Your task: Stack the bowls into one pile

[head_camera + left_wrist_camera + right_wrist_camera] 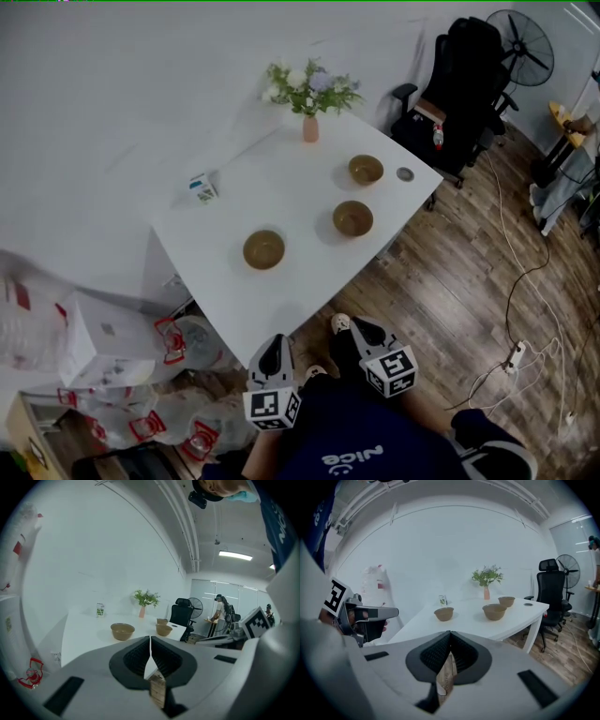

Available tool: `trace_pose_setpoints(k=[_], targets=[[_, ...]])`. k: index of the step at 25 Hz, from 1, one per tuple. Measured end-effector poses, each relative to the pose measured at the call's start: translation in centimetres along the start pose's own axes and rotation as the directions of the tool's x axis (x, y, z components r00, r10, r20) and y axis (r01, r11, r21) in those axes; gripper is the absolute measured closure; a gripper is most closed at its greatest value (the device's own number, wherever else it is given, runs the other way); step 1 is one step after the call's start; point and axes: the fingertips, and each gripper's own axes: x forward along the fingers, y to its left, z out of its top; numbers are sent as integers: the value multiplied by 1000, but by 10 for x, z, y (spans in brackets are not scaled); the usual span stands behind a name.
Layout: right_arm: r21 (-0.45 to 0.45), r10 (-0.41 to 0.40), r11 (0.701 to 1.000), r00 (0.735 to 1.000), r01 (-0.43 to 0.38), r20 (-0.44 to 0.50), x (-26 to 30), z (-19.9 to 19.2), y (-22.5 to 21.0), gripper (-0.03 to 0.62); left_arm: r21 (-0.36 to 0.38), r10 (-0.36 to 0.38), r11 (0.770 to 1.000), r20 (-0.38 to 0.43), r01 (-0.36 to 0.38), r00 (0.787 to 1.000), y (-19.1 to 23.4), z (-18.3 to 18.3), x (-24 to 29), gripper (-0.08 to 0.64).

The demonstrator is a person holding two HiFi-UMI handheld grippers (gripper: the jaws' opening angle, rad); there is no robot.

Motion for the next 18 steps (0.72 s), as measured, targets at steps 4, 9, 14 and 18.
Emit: trace_pose_setpoints(k=[4, 9, 14, 18], targets=[[-13, 53, 998, 999, -53, -10, 20, 9, -7, 569, -9, 30, 1000, -23, -30, 999, 3, -1, 18, 534], [27, 99, 995, 995, -99, -19, 50, 24, -29, 569, -14, 82, 996, -25, -83, 996, 11, 9, 42, 534], [36, 133, 991, 991, -132, -31, 82, 39, -47, 569, -31, 134, 990, -35, -135, 990, 23, 16, 63, 534], [22, 145, 989, 989, -145, -32, 103, 52, -63, 569, -42, 167, 985, -40, -169, 985, 32, 21, 87, 534]])
